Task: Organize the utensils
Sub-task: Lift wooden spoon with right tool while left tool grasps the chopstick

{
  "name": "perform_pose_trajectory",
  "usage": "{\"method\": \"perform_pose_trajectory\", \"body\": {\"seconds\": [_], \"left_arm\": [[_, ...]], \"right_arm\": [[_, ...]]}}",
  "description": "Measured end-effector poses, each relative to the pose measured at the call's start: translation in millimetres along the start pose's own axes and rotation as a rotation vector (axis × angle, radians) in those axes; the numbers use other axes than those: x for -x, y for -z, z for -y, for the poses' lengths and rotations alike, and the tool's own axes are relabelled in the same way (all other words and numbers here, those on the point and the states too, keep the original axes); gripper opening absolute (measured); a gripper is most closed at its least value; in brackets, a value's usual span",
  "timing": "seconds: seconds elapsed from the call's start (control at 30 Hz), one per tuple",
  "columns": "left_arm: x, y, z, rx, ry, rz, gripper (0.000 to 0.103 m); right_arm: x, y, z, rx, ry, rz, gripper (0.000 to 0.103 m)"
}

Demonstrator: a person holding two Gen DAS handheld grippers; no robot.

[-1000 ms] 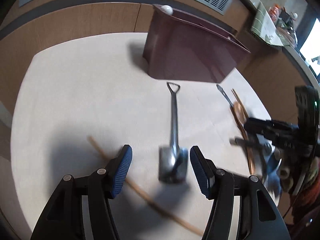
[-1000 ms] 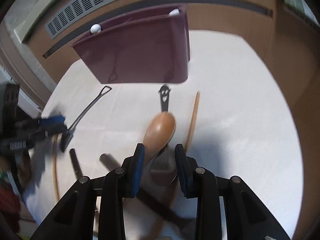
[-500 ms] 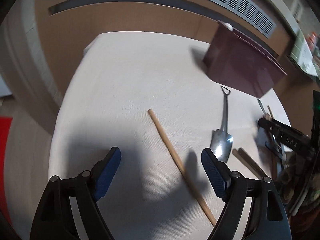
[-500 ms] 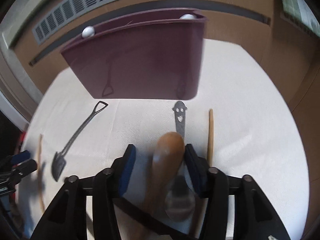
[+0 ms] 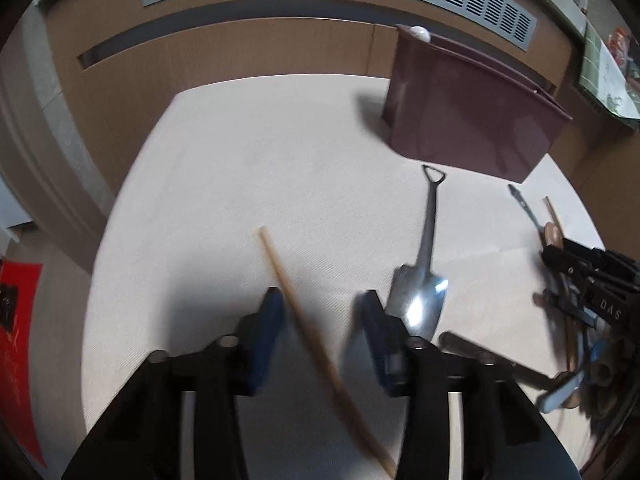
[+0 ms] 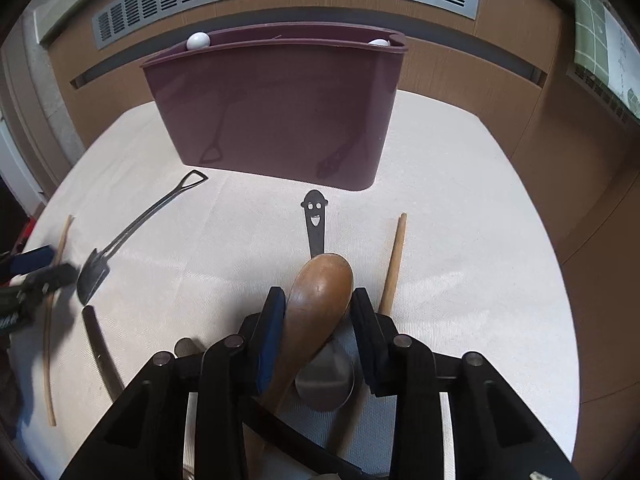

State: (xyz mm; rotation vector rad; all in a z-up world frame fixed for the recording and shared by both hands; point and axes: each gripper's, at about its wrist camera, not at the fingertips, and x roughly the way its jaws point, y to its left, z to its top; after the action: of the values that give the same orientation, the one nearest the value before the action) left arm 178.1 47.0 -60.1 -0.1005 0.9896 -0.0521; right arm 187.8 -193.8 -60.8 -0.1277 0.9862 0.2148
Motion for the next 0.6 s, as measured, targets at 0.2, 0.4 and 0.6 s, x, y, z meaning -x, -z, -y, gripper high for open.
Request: {"method": "perform_pose_trajectory", "body": {"seconds": [0.2, 0.4, 0.6], "left_arm": [[-9, -8, 13, -0.034, 0.106, 0.001, 0.011], [-7, 1, 28, -0.111, 0.107, 0.028, 0.011], [-7, -1, 25, -0.091, 0.130, -0.027, 0.012]], "right_arm": [[-2, -2, 2, -0.018, -0.034, -0.001, 0.036], [-9, -13, -10, -0.030, 0.021, -0.039, 0.039], [-5, -16, -22, -0.016, 0.007, -0.029, 0.028]]}}
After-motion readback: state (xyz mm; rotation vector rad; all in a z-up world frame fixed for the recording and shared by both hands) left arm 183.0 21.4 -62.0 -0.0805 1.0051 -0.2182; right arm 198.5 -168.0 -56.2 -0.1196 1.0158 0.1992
